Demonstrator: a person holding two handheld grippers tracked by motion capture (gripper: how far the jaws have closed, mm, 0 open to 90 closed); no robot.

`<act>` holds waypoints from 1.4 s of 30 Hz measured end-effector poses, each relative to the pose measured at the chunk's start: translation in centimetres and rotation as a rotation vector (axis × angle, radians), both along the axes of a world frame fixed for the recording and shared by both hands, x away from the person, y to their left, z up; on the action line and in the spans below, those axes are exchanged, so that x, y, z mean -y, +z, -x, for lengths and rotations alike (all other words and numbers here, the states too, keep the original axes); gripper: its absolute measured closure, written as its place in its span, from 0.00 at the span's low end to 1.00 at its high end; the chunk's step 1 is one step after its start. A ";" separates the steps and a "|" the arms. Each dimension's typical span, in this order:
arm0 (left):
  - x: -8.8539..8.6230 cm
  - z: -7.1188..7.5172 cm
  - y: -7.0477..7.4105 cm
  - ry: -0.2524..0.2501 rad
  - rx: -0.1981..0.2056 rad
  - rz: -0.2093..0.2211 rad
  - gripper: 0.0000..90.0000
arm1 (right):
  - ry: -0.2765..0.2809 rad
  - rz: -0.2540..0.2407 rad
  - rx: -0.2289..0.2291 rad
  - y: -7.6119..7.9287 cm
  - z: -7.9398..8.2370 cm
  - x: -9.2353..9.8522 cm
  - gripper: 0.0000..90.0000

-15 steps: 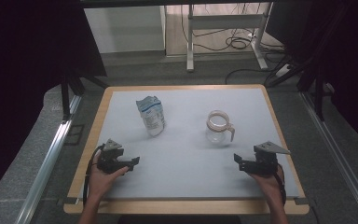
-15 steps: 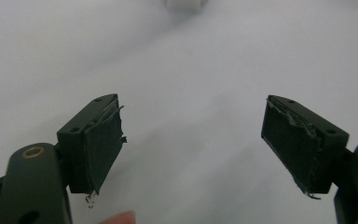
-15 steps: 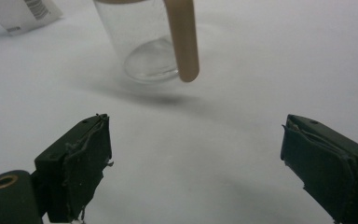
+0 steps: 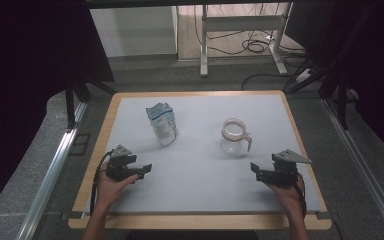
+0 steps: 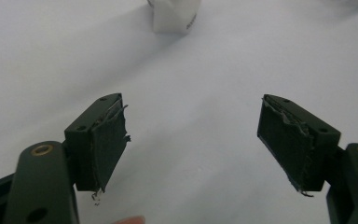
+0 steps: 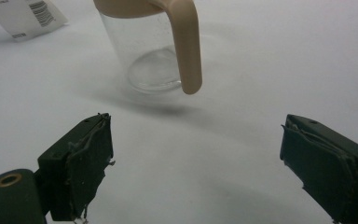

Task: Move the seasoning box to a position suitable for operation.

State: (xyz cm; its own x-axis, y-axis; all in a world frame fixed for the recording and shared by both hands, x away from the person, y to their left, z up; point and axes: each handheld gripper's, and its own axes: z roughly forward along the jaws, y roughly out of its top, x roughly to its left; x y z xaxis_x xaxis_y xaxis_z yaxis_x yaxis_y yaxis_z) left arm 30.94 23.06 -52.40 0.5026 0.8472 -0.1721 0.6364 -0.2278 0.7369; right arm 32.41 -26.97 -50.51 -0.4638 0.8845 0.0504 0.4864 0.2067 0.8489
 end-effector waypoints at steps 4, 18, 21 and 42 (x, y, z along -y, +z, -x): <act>-0.2 0.3 -0.1 -0.014 -0.019 0.021 0.26 | 0.012 -0.001 0.044 2.4 -0.2 -0.7 0.09; -0.9 0.2 0.4 -0.041 -0.021 0.054 0.24 | 0.144 0.026 -0.020 5.7 -8.4 -6.5 0.02; -1.1 0.0 0.4 -0.027 -0.025 0.054 0.25 | 0.156 0.052 -0.031 5.7 -10.0 -7.6 0.02; -0.8 -0.2 0.4 -0.017 -0.026 0.047 0.23 | 0.204 0.084 -0.062 2.8 -12.0 -8.7 0.12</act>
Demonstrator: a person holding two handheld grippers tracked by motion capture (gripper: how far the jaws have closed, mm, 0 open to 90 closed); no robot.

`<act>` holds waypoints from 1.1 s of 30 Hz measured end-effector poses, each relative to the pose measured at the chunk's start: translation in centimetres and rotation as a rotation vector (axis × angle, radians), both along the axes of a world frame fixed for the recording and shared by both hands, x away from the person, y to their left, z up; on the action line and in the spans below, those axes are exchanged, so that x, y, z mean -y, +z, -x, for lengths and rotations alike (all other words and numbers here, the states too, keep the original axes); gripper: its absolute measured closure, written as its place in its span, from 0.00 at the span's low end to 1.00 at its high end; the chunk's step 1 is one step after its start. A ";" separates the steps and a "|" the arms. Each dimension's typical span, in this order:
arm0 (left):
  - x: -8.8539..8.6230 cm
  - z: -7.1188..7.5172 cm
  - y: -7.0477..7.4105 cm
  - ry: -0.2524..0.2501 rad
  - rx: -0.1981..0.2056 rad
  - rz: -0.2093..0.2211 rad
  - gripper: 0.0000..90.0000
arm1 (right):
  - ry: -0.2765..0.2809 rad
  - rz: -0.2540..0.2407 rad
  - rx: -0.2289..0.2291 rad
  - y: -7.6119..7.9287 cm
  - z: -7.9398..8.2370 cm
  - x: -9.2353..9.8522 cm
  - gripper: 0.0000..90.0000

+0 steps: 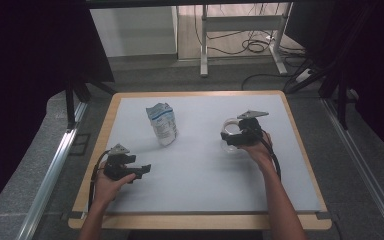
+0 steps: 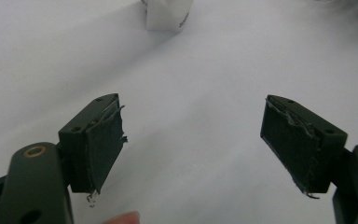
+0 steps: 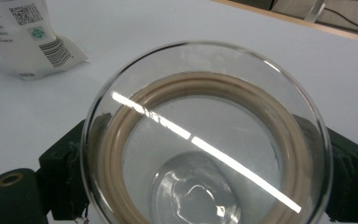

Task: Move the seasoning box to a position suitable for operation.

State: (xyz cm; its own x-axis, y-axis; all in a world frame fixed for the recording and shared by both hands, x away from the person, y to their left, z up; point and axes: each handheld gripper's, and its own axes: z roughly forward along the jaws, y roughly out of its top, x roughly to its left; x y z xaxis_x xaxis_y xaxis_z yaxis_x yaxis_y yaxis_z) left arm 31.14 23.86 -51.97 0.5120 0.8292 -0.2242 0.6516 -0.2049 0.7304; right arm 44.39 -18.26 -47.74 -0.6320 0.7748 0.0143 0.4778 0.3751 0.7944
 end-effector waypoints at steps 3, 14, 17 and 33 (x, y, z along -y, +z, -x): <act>0.0 0.1 0.0 -0.003 0.002 -0.005 0.23 | -0.003 -0.010 -0.007 0.2 0.0 0.2 0.13; -0.1 0.0 -0.2 0.000 -0.005 -0.015 0.23 | 0.068 -0.030 0.029 1.7 2.0 0.5 0.13; -0.1 0.0 -0.2 -0.004 -0.006 -0.019 0.23 | 0.108 -0.013 0.029 2.1 3.0 0.3 0.13; 0.1 0.1 -0.3 -0.004 -0.012 -0.010 0.23 | 0.331 0.018 -0.021 0.2 5.2 -0.2 0.13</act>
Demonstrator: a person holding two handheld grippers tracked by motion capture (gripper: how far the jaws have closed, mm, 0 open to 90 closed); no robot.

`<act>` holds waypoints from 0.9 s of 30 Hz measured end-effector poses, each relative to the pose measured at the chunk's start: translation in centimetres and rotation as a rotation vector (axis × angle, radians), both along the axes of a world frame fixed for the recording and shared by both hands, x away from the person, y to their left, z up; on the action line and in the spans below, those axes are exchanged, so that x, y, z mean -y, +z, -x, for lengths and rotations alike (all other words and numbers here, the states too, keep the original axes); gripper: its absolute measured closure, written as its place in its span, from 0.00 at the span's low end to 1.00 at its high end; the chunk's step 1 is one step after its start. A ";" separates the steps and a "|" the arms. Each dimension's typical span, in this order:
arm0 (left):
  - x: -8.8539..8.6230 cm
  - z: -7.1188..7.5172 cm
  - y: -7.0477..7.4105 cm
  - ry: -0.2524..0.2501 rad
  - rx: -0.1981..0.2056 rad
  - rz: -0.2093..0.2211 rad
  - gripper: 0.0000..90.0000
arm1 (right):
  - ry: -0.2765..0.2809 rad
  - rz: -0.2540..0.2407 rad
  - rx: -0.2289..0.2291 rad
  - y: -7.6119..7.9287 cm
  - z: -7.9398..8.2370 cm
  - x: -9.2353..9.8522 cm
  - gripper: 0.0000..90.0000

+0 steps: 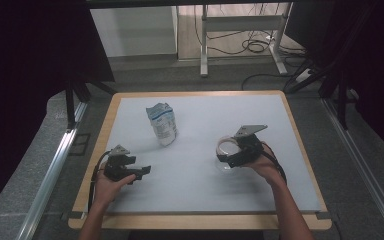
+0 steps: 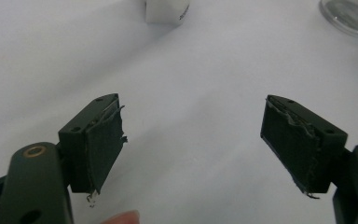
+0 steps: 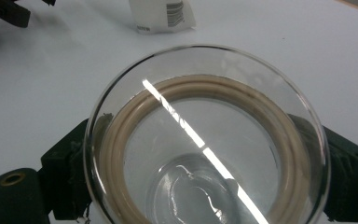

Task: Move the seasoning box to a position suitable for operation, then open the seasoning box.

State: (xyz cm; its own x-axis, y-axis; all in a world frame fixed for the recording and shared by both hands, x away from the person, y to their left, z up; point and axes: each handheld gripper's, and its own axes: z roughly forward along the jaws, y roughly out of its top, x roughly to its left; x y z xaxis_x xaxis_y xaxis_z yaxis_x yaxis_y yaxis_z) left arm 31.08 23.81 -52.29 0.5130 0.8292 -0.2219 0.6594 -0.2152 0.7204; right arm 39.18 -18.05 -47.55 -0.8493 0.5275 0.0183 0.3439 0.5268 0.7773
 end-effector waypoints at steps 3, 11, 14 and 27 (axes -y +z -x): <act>0.0 0.0 -0.1 0.000 0.000 -0.004 0.23 | -0.005 -0.013 0.001 -0.1 0.0 0.1 0.12; -0.1 0.4 0.2 0.011 0.023 -0.004 0.23 | -0.117 -0.148 0.072 2.9 1.7 1.6 0.01; -0.2 0.5 0.2 0.016 0.031 -0.005 0.23 | -0.158 -0.169 0.096 3.6 2.2 2.5 0.08; 0.3 1.0 0.4 0.033 0.059 0.016 0.36 | -0.394 -0.205 0.189 2.6 5.5 6.2 0.96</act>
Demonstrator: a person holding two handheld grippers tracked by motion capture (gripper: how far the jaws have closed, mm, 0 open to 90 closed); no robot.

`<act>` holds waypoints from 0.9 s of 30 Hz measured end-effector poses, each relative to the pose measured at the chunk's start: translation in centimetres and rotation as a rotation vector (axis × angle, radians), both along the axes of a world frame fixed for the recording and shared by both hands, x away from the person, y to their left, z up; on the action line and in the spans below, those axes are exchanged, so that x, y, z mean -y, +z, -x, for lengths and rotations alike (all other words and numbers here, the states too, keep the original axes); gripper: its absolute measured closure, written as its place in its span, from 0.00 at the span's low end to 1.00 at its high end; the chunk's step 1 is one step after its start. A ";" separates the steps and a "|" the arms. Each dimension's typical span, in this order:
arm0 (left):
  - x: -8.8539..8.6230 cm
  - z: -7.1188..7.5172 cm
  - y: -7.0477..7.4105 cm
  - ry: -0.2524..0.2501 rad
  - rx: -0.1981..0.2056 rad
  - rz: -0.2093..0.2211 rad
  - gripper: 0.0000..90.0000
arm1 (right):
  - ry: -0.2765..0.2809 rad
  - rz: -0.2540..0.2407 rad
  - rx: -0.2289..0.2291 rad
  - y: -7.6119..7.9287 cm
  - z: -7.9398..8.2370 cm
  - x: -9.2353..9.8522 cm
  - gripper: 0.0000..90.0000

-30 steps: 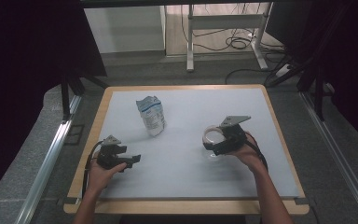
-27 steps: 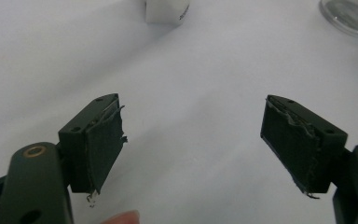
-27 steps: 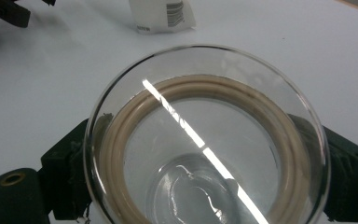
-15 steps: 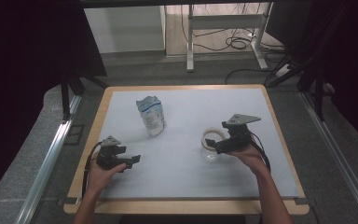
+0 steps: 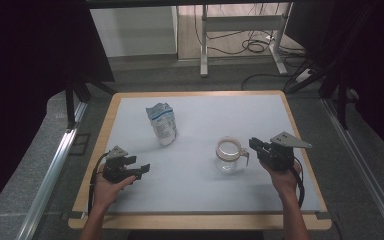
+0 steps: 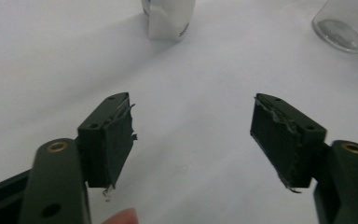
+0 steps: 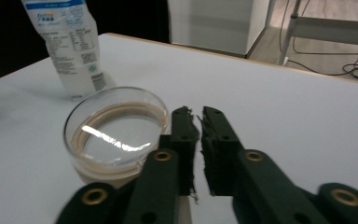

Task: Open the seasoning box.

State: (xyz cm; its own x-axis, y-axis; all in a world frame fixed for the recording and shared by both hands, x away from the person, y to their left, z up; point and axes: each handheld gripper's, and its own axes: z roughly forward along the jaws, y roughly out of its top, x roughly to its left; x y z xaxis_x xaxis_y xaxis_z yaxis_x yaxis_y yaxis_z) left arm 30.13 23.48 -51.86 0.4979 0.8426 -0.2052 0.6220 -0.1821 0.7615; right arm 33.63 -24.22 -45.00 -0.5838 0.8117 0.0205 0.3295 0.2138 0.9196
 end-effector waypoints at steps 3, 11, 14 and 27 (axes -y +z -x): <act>0.4 0.0 -0.1 -0.020 -0.013 -0.008 0.40 | -0.005 0.016 0.001 -0.3 0.0 -0.1 0.99; 1.1 0.1 -0.5 -0.045 -0.034 -0.031 0.42 | 0.027 0.006 -0.006 -0.7 0.2 -0.2 1.00; 1.1 -0.1 -0.8 -0.034 -0.048 -0.054 0.45 | 0.031 0.008 -0.007 -0.8 0.4 -0.3 1.00; 1.2 -0.1 -0.8 -0.039 -0.049 -0.060 0.43 | 0.040 -0.018 -0.001 -0.8 0.8 -0.3 1.00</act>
